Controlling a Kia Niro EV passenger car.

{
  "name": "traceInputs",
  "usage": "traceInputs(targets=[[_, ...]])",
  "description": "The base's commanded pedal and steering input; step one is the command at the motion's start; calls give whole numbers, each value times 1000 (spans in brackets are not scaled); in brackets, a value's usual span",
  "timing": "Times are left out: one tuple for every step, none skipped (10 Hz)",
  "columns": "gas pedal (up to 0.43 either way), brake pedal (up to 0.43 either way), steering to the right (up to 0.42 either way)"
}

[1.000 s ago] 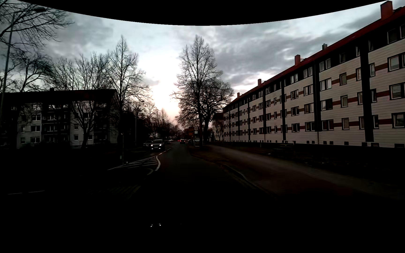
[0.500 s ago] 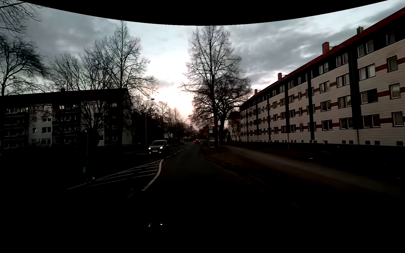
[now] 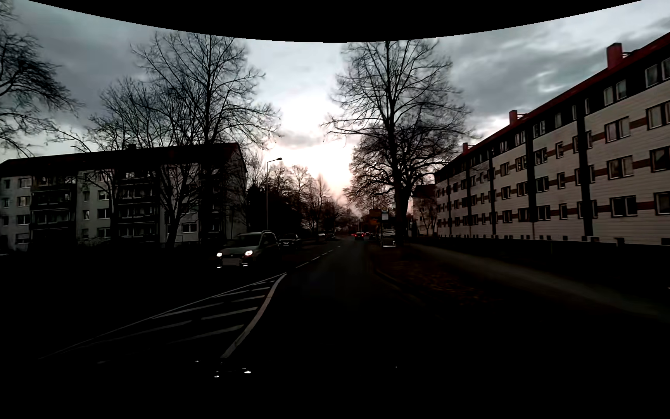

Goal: Follow the waypoints while adhering to traffic rules and regulations

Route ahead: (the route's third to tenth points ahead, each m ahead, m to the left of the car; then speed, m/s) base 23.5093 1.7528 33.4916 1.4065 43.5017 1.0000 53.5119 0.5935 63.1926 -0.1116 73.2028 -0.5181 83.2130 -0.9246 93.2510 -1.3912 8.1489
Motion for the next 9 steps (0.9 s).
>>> traceInputs(targets=[[98,0,-87],[98,0,-82],[110,0,-71],[110,0,-58],[118,0,-45],[130,0,-32],[130,0,-16],[130,0,0],[130,0,13]])
